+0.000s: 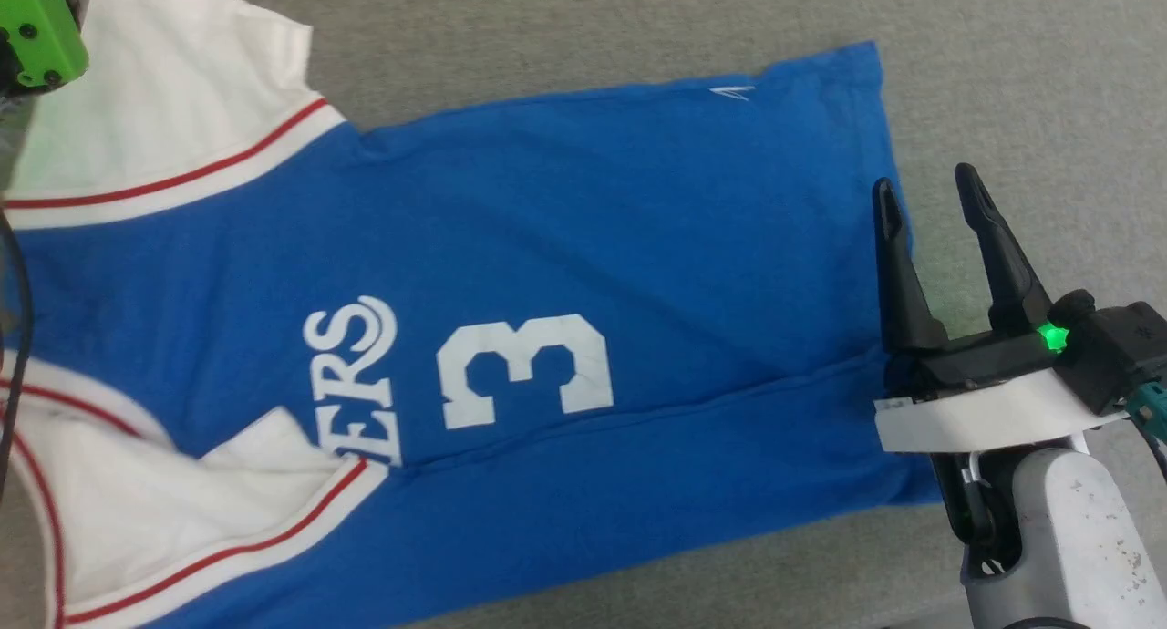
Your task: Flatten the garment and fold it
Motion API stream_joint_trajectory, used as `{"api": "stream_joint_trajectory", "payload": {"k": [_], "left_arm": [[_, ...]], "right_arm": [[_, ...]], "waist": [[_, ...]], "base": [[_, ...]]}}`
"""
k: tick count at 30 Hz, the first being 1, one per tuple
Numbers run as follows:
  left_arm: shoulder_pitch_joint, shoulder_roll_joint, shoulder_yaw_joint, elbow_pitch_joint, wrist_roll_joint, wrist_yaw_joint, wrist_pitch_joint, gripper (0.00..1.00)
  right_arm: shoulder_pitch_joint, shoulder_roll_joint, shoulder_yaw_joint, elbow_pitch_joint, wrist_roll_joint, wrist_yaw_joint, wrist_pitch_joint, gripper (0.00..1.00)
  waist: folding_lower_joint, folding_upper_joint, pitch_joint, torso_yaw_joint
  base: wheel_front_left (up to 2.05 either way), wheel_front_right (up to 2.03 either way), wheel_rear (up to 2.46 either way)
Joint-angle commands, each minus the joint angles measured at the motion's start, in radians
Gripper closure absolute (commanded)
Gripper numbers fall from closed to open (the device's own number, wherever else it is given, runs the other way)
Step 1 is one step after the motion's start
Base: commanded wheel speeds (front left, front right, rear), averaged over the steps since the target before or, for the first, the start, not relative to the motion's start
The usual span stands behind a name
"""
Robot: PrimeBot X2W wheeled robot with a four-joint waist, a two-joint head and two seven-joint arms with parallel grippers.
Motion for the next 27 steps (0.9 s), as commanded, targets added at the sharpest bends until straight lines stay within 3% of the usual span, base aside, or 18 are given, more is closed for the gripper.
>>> {"api": "stream_joint_trajectory", "payload": {"k": [1,5,6,7,14,27], "left_arm": [[-0.004,0.013,0.002,0.001,0.003,0.024,0.028,0.0],[0.046,0.06,-0.006,-0.016,0.025,0.104,0.13,0.0],[0.075,0.082,-0.017,-0.034,0.023,0.121,0.19,0.69],[0.084,0.083,-0.013,-0.045,0.015,0.128,0.204,1.0],[0.119,0.088,-0.009,-0.109,-0.009,0.126,0.218,1.0],[0.084,0.057,-0.01,-0.139,-0.019,0.104,0.161,1.0]], "right_arm": [[-0.021,0.001,0.007,0.004,0.012,-0.002,-0.013,0.0],[-0.025,0.001,0.016,0.016,0.028,-0.002,-0.027,0.0],[-0.026,0.002,0.018,0.02,0.03,-0.002,-0.028,0.0],[-0.029,0.002,0.017,0.019,0.029,-0.002,-0.027,0.0],[-0.124,0.0,0.018,-0.007,-0.029,-0.002,0.043,0.0],[-0.506,-0.011,0.013,0.218,-0.02,-0.002,0.786,0.0]], "waist": [[-0.0002,-0.0001,0.05,-0.055],[-0.0002,-0.0001,0.059,-0.076],[-0.0002,-0.0001,0.055,-0.077],[-0.0002,-0.0001,0.053,-0.077],[-0.0002,-0.0001,0.039,-0.068],[-0.0002,-0.0001,0.061,-0.028]], "base": [[0.0,0.0,0.0],[0.0,0.0,0.0],[0.0,0.0,0.0],[0.0,0.0,0.0],[0.0,0.0,0.0],[0.0,0.0,0.0]]}}
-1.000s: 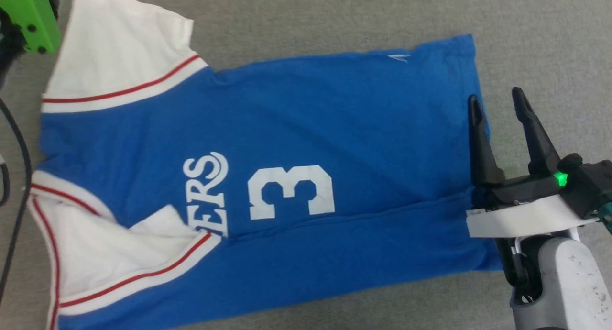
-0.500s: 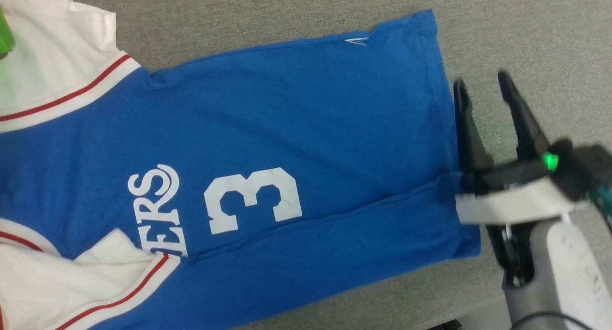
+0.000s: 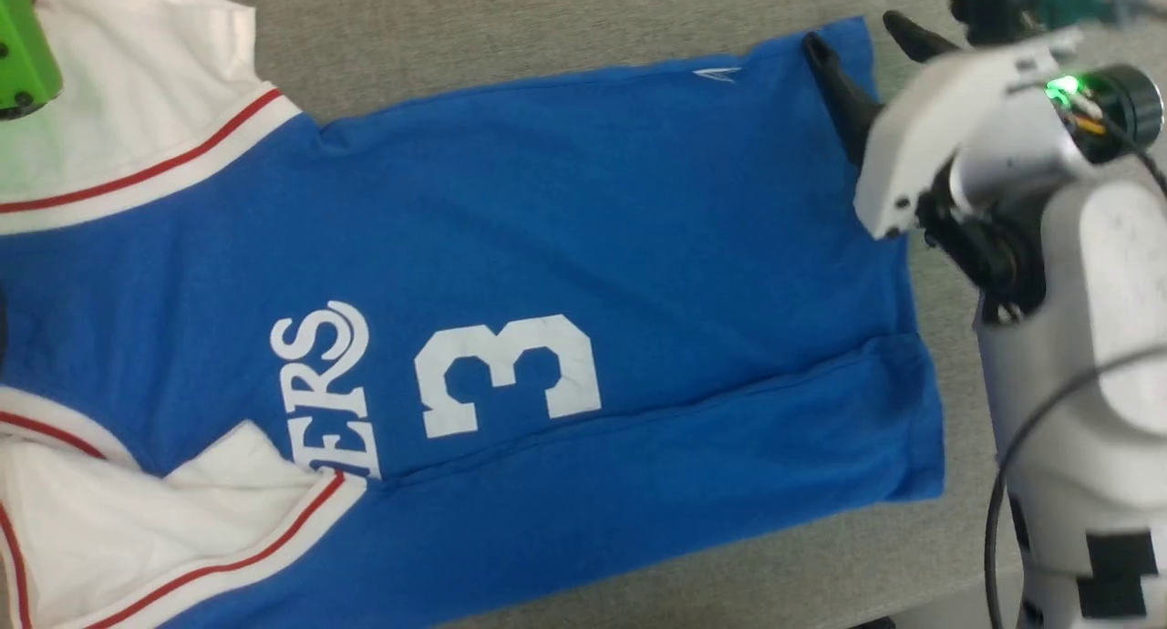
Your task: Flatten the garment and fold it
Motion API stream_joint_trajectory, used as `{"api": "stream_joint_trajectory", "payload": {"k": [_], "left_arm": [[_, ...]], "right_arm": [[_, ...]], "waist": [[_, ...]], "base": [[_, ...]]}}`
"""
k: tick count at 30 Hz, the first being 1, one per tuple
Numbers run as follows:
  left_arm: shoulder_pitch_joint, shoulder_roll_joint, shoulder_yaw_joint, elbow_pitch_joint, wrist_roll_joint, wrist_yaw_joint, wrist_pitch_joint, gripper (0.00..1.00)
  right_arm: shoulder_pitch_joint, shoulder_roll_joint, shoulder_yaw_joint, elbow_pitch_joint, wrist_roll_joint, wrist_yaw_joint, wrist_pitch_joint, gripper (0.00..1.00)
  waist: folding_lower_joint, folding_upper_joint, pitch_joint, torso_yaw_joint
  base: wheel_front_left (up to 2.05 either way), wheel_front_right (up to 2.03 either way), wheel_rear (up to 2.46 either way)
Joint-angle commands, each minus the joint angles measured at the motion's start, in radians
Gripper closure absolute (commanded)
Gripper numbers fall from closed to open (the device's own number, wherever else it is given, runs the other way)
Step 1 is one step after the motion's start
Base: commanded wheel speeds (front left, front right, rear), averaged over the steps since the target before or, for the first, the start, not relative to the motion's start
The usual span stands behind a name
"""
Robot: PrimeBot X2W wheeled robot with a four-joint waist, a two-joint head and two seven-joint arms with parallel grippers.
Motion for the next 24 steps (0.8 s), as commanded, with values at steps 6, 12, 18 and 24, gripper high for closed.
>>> {"api": "stream_joint_trajectory", "payload": {"k": [6,12,18,24], "left_arm": [[0.013,-0.037,-0.007,0.028,-0.026,-0.022,-0.03,1.0],[0.033,-0.071,0.004,0.043,-0.046,-0.044,-0.104,1.0],[0.131,-0.111,0.038,0.027,-0.061,-0.162,-0.39,1.0],[0.303,-0.143,0.078,-0.014,-0.085,-0.233,-0.626,1.0]], "right_arm": [[-0.09,0.014,-0.027,0.087,-0.02,-0.002,0.227,0.0],[-0.081,0.018,-0.032,0.083,-0.039,-0.002,0.337,1.0],[0.026,0.014,-0.017,-0.003,-0.042,-0.002,0.163,1.0],[0.175,-0.004,-0.018,-0.056,-0.019,-0.002,-0.006,1.0]], "waist": [[-0.0001,0.0,0.01,0.029],[-0.0001,0.0,-0.018,0.053],[-0.0001,0.0,-0.142,0.108],[-0.0001,0.0,-0.289,0.166]], "base": [[0.0,0.0,0.0],[0.0,0.0,0.0],[0.0,0.0,0.0],[0.0,0.0,0.0]]}}
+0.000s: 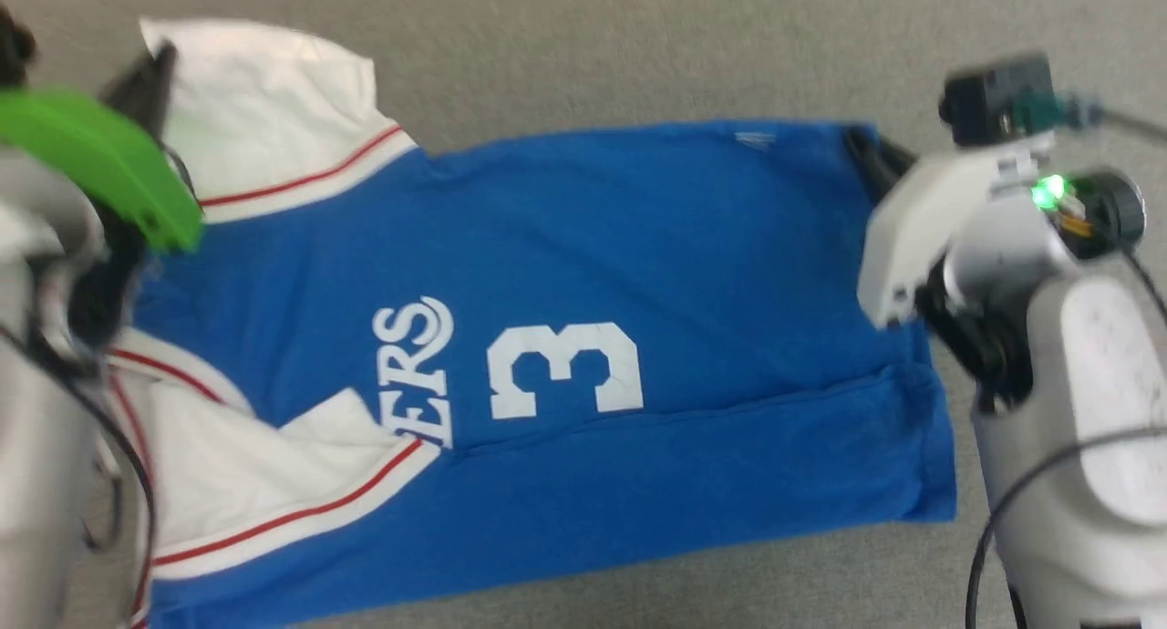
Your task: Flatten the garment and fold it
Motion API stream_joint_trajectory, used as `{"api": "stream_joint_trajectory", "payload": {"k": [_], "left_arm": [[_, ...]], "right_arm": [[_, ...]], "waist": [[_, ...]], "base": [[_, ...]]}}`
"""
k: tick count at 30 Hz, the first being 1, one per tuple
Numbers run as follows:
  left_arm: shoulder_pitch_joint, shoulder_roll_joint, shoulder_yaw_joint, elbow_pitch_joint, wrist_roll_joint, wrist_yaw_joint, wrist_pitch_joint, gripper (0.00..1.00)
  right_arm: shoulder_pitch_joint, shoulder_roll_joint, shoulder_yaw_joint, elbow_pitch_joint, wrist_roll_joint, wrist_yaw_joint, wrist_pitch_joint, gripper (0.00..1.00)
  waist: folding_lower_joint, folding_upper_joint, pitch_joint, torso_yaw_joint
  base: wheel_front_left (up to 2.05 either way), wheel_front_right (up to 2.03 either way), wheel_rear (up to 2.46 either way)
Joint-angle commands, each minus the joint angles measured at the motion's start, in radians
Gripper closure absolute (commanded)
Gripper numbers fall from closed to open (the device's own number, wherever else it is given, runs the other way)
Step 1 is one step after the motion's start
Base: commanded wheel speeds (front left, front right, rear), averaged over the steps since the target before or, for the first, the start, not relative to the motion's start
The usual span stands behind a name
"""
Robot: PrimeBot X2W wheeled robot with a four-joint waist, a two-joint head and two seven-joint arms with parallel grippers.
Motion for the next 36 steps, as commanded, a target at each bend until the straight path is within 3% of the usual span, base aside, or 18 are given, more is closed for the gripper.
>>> {"api": "stream_joint_trajectory", "payload": {"k": [1,11,22,30,36], "left_arm": [[0.054,-0.015,0.008,-0.019,-0.018,-0.007,-0.036,1.0],[0.426,-0.065,0.044,-0.183,-0.092,0.02,-0.146,1.0],[0.745,-0.112,0.037,-0.296,-0.158,0.086,-0.141,1.0],[0.809,-0.154,-0.01,-0.223,-0.175,0.066,-0.148,1.0],[0.773,-0.169,-0.053,-0.113,-0.146,0.015,-0.178,1.0]], "right_arm": [[0.042,-0.01,-0.006,-0.011,0.011,-0.002,-0.033,1.0],[0.289,-0.055,-0.053,-0.027,0.041,-0.002,-0.143,1.0],[0.427,-0.133,-0.02,0.037,0.046,-0.002,-0.091,1.0],[0.456,-0.144,-0.002,0.15,0.036,-0.002,-0.069,1.0],[0.455,-0.127,-0.024,0.206,0.025,-0.002,-0.068,1.0]], "waist": [[-0.0001,0.0,-0.143,0.08],[-0.0001,0.0,-0.33,0.166],[-0.0001,0.0,-0.392,0.199],[-0.0001,0.0,-0.396,0.214],[-0.0001,0.0,-0.389,0.215]], "base": [[0.0,0.0,0.0],[0.0,0.0,0.0],[0.0,0.0,0.0],[0.0,0.0,0.0],[0.0,0.0,0.0]]}}
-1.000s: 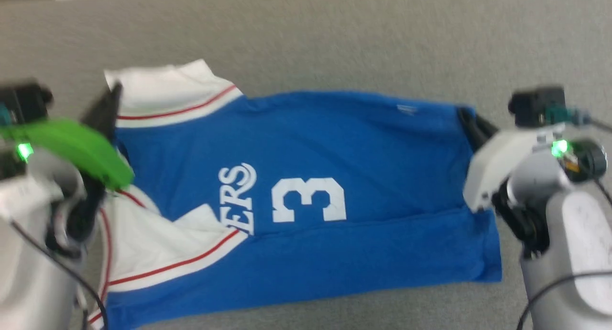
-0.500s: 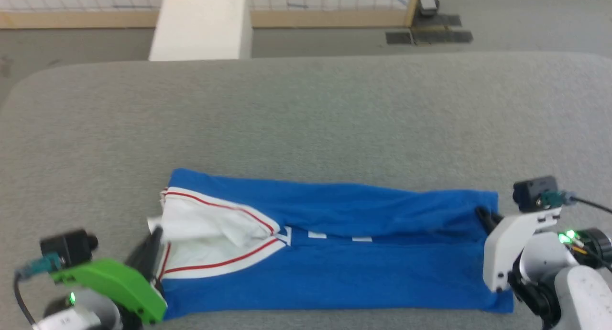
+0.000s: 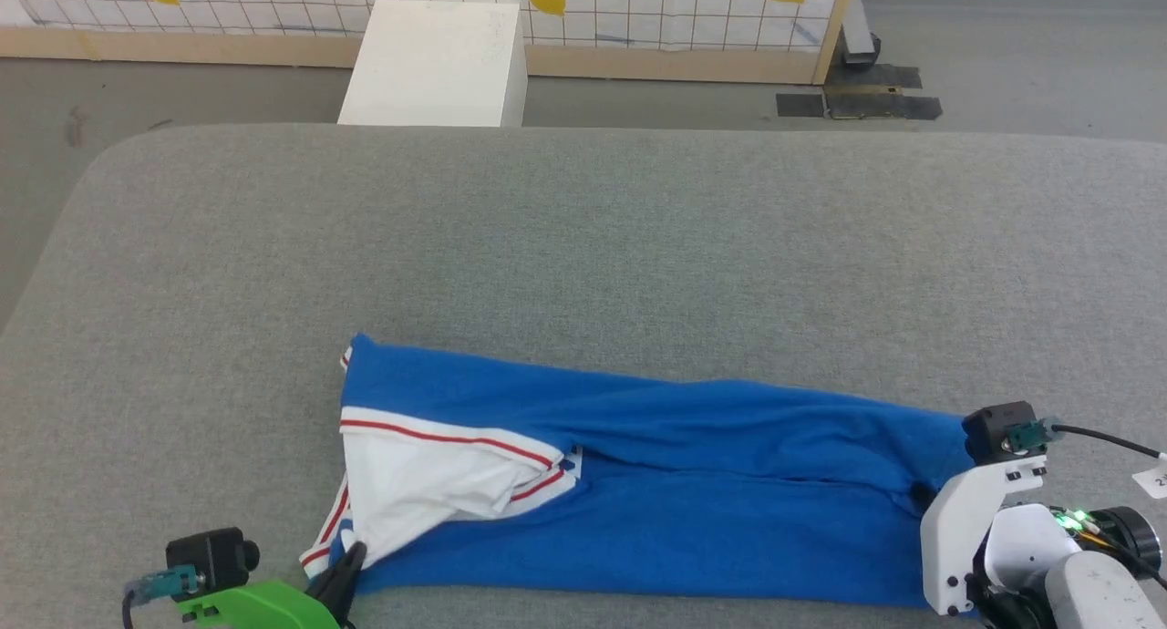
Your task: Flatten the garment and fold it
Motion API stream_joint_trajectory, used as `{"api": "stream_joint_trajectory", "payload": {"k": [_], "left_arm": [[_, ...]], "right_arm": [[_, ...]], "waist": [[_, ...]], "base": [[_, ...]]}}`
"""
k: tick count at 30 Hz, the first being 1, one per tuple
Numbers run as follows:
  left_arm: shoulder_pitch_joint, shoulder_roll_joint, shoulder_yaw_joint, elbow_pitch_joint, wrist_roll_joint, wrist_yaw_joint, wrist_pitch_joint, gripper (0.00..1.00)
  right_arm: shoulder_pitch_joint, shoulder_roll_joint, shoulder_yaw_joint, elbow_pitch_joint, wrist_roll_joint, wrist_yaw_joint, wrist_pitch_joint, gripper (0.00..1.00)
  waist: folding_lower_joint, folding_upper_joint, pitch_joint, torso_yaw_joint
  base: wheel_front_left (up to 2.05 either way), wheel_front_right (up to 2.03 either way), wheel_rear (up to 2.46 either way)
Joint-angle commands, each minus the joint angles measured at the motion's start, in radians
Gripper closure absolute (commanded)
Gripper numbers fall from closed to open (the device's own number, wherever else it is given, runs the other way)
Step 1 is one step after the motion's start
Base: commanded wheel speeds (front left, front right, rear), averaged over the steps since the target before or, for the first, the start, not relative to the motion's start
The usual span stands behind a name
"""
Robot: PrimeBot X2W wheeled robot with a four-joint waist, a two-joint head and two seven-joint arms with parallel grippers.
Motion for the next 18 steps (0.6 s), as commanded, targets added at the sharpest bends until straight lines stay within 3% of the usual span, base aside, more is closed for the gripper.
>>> {"api": "stream_joint_trajectory", "payload": {"k": [1,2,3,4,5,10,18], "left_arm": [[-0.026,-0.008,-0.001,0.023,0.016,-0.009,-0.019,1.0],[-0.035,-0.012,-0.003,0.042,0.021,-0.014,-0.029,1.0],[-0.041,-0.016,-0.005,0.055,0.023,-0.018,-0.035,0.84],[-0.046,-0.018,-0.008,0.066,0.027,-0.022,-0.042,0.02],[-0.054,-0.019,-0.015,0.087,0.042,-0.024,-0.055,0.0],[-0.061,-0.015,-0.014,0.082,0.103,-0.008,-0.138,0.0],[-0.097,-0.025,-0.004,0.034,0.246,0.053,-0.342,0.0]], "right_arm": [[0.005,0.009,-0.006,0.011,-0.005,-0.002,0.0,1.0],[0.004,0.015,-0.013,0.016,-0.002,-0.002,0.0,1.0],[0.003,0.02,-0.021,0.018,0.001,-0.002,0.0,1.0],[0.004,0.025,-0.028,0.019,0.005,-0.002,-0.001,0.64],[0.01,0.036,-0.047,0.013,0.013,-0.002,-0.006,0.0],[0.056,0.078,-0.115,-0.057,0.034,-0.002,-0.053,0.0],[0.145,0.141,-0.217,-0.199,0.031,-0.002,-0.175,0.0]], "waist": [[0.0001,0.0,0.003,-0.002],[0.0001,0.0,0.003,-0.005],[0.0001,0.0,0.003,-0.006],[0.0001,0.0,0.002,-0.008],[0.0001,0.0,-0.002,-0.01],[0.0001,0.0,-0.017,-0.008],[0.0001,0.0,-0.04,0.005]], "base": [[0.0,0.0,0.0],[0.0,0.0,0.0],[0.0,0.0,0.0],[0.0,0.0,0.0],[0.0,0.0,0.0],[0.0,0.0,0.0],[0.0,0.0,0.0]]}}
